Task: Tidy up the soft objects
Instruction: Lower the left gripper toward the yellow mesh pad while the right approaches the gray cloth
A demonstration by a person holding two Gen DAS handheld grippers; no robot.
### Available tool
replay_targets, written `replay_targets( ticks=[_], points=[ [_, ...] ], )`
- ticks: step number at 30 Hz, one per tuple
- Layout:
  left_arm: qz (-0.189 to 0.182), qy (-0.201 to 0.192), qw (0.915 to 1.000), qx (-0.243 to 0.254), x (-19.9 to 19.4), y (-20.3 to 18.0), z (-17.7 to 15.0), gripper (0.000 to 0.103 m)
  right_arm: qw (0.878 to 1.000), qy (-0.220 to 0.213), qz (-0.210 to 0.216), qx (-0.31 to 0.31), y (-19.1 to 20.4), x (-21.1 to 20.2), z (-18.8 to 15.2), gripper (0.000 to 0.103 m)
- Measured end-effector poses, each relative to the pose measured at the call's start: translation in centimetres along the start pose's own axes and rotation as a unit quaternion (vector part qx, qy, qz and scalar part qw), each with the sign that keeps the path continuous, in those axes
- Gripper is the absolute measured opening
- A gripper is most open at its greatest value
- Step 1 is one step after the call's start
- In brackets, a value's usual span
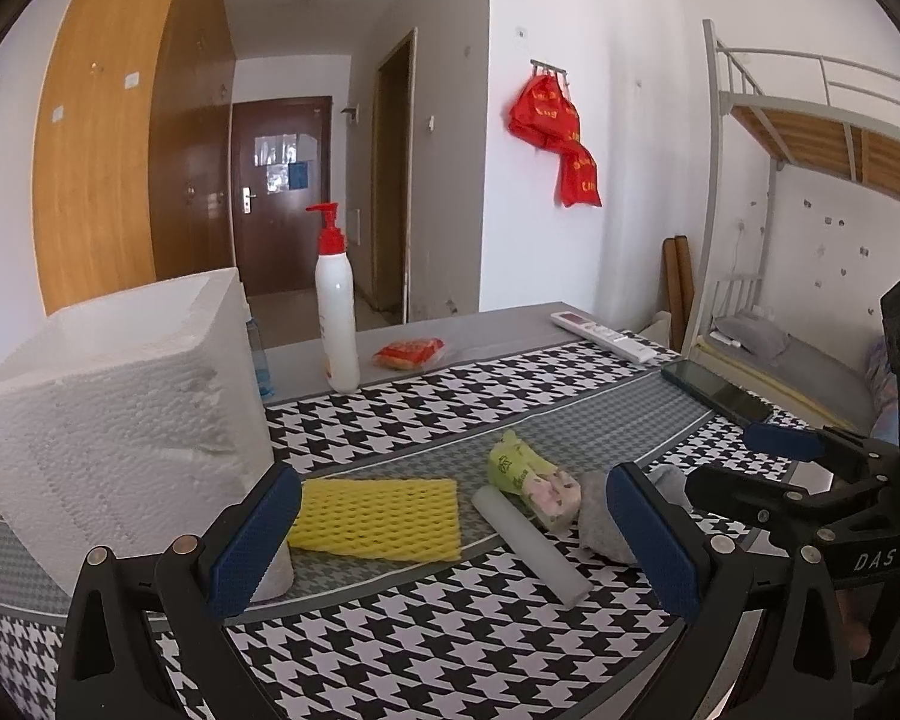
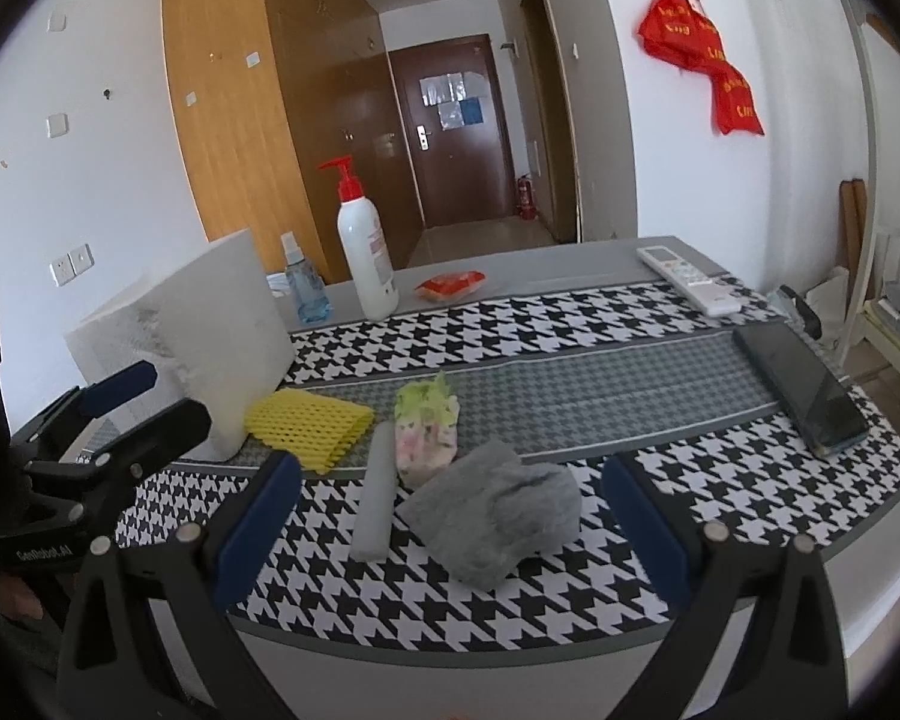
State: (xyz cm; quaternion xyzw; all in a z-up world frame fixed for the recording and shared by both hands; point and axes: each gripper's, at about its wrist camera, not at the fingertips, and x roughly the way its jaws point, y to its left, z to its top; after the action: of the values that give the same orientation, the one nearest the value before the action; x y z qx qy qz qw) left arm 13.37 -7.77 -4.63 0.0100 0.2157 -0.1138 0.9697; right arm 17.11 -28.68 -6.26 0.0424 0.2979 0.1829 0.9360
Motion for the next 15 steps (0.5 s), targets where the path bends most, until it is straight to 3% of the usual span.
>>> replay_targets(
  ticks=[5, 15],
  points=[
    [0.001, 0.004, 1.0, 0.002, 0.6, -0.2, 0.1, 0.102, 1.0, 0.002, -0.022, 0.006, -0.7, 0.2, -0.1, 0.102],
    [0.002, 0.028, 0.9996, -0.002, 2.3, -0.1, 0.3, 0.102, 0.999, 0.017, -0.021, 0.016, -1.8, 1.0, -0.3, 0.102]
  ],
)
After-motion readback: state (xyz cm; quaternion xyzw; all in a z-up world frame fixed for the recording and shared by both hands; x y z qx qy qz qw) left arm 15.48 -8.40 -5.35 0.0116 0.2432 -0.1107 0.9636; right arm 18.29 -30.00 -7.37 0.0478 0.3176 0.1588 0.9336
